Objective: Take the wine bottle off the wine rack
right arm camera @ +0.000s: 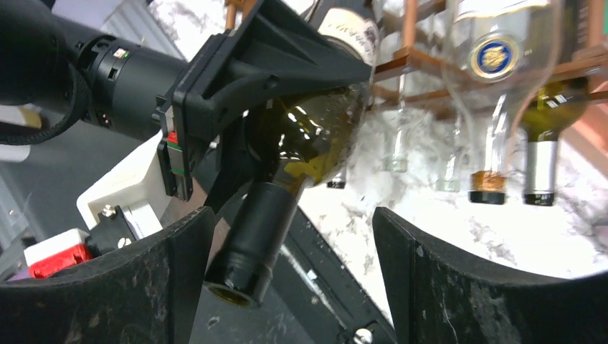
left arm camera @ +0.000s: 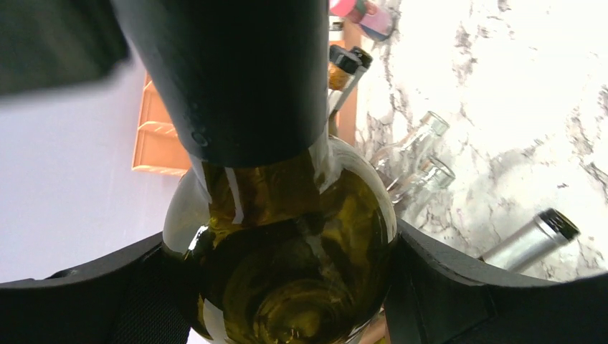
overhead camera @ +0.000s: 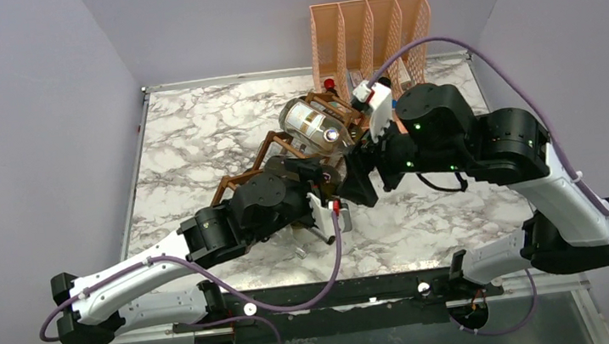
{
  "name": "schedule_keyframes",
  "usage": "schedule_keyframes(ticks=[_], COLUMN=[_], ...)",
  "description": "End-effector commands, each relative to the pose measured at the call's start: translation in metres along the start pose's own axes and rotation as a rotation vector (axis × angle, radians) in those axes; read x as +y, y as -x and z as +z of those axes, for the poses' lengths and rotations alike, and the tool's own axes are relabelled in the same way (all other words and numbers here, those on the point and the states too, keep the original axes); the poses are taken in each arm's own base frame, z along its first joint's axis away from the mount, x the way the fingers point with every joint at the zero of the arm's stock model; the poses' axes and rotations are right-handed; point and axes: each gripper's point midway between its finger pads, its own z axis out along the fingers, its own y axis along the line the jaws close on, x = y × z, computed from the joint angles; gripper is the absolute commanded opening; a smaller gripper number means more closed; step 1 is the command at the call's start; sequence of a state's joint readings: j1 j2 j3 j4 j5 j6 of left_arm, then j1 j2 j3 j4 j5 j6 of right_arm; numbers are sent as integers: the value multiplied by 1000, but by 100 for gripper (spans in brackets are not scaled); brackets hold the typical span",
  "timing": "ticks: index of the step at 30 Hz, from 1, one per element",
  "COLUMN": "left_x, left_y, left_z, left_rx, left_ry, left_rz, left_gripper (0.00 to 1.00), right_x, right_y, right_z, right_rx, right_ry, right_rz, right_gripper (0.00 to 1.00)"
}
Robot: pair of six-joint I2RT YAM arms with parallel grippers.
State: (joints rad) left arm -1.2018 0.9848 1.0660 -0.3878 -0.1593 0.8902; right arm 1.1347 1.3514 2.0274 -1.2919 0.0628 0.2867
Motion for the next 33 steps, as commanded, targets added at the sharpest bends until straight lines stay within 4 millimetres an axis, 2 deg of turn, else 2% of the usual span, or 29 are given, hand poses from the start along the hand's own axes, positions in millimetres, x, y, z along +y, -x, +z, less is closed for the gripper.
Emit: schedule_keyframes(ticks=[1,3,7,11,15,19,23,26,30,33], left_x=[67,78,100,117,144,195,244,278,311,320], left_y=[23,24,24,26,25,8,-29,-65,-142,-206], left_z=[-22,-25,-31,-36,-40,-53,-64,-78,-110,-135], left_rx=[-80,-77,-53,-40,-23,-8,-3,21,63,91], left_ry=[299,353,453,524,611,742,861,983,1191,1315], left_rz=[-115,-170,-298,-384,-444,-532,-621,-672,-738,-797], left_gripper=[0,0,0,0,0,0,0,0,0,0], right_x=[-12,-15,-32,-44,-49,-50,-48,-43,-36,-36], right_y=[37,49,66,70,66,60,51,44,37,33], right_z=[-35,-51,-95,-127,-140,-134,-113,-97,-80,-75], right_rx=[-206,-288,-463,-617,-696,-675,-613,-570,-510,-481], right_ry=[-62,-66,-120,-132,-122,-128,-129,-109,-85,-91], right_rz=[39,57,134,170,177,171,166,168,165,179], right_gripper=[86,87,100,100,100,100,100,100,100,100])
